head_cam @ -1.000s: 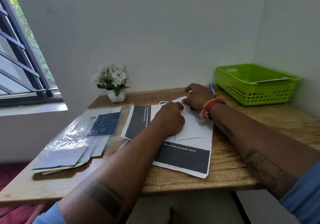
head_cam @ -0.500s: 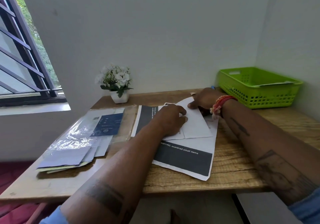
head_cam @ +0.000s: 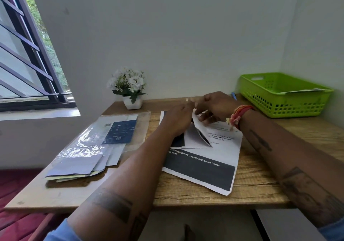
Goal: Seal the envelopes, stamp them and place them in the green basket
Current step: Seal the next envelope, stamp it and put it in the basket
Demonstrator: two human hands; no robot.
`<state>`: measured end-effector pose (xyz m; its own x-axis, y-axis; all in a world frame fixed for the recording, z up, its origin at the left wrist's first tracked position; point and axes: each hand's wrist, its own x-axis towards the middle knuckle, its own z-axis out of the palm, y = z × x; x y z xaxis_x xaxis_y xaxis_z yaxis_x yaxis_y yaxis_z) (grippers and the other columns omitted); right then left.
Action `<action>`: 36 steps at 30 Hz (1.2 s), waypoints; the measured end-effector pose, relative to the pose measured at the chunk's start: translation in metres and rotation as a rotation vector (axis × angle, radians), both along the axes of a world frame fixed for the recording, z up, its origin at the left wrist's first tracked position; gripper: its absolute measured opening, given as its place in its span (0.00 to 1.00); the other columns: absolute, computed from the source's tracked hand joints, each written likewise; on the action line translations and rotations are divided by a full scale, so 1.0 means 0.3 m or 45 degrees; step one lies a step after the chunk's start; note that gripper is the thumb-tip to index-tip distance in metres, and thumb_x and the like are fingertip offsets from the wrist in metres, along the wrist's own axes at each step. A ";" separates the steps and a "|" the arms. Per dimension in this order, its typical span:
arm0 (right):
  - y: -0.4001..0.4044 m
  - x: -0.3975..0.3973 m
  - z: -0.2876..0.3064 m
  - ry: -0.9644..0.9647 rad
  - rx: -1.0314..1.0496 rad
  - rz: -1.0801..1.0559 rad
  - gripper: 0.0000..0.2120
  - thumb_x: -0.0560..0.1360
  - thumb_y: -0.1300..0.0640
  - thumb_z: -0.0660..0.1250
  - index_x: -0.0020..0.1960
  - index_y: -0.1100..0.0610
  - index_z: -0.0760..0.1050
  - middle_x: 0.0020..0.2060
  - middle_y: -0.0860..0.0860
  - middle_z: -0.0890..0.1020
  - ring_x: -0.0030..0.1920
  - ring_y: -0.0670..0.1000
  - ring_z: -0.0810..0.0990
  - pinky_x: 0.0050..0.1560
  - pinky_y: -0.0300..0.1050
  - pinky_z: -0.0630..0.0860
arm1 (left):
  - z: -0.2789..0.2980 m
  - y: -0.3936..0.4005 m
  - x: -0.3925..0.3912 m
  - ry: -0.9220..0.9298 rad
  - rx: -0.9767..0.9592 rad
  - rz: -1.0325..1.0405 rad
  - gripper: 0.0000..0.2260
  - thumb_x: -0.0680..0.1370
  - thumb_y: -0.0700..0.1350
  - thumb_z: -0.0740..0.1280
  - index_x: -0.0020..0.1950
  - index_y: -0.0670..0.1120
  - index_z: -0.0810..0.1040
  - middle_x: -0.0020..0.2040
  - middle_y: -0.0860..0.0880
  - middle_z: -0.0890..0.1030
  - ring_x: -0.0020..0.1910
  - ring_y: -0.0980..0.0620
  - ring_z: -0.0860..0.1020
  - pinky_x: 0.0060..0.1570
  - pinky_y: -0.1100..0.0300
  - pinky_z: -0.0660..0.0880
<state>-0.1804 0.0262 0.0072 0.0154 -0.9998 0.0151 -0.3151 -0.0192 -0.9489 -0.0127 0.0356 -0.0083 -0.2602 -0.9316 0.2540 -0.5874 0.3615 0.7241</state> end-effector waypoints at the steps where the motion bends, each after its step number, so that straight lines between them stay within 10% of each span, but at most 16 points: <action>1: 0.001 0.008 -0.008 0.084 -0.019 0.027 0.07 0.76 0.60 0.72 0.49 0.64 0.80 0.41 0.59 0.84 0.36 0.54 0.83 0.36 0.47 0.81 | -0.005 -0.008 0.000 -0.014 0.010 0.007 0.24 0.85 0.57 0.50 0.53 0.47 0.83 0.55 0.48 0.82 0.56 0.47 0.78 0.54 0.53 0.71; 10: -0.008 -0.019 -0.017 0.932 -0.199 0.111 0.02 0.72 0.55 0.76 0.44 0.49 0.84 0.40 0.41 0.84 0.44 0.43 0.81 0.49 0.42 0.77 | -0.019 -0.043 0.021 -0.032 0.069 0.065 0.22 0.81 0.44 0.65 0.75 0.46 0.70 0.65 0.44 0.79 0.64 0.46 0.77 0.67 0.51 0.72; 15: -0.010 -0.021 -0.025 0.984 -0.238 0.118 0.02 0.72 0.53 0.75 0.45 0.49 0.83 0.41 0.41 0.83 0.45 0.44 0.80 0.49 0.42 0.76 | -0.046 -0.052 0.031 -0.235 -0.047 0.089 0.17 0.80 0.45 0.66 0.70 0.51 0.76 0.70 0.48 0.75 0.68 0.50 0.73 0.61 0.66 0.64; 24: -0.009 -0.020 -0.040 1.089 -0.267 -0.026 0.11 0.72 0.45 0.74 0.39 0.51 0.77 0.41 0.47 0.81 0.42 0.48 0.77 0.36 0.41 0.68 | -0.081 -0.047 -0.008 -0.685 -0.118 -0.091 0.22 0.83 0.42 0.55 0.77 0.56 0.68 0.77 0.49 0.68 0.75 0.45 0.66 0.73 0.53 0.63; 36: 0.071 -0.043 0.019 1.278 -0.053 0.256 0.18 0.72 0.39 0.72 0.39 0.55 0.80 0.29 0.48 0.77 0.31 0.46 0.72 0.34 0.40 0.68 | -0.098 -0.062 -0.014 -0.724 -0.129 -0.089 0.24 0.81 0.41 0.55 0.77 0.56 0.68 0.78 0.47 0.66 0.75 0.44 0.66 0.74 0.49 0.64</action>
<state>-0.1933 0.0474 0.0128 0.2074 -0.9762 -0.0628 -0.9511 -0.1862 -0.2465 -0.0168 0.0170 -0.0376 -0.4420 -0.8855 0.1429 -0.8461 0.4645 0.2615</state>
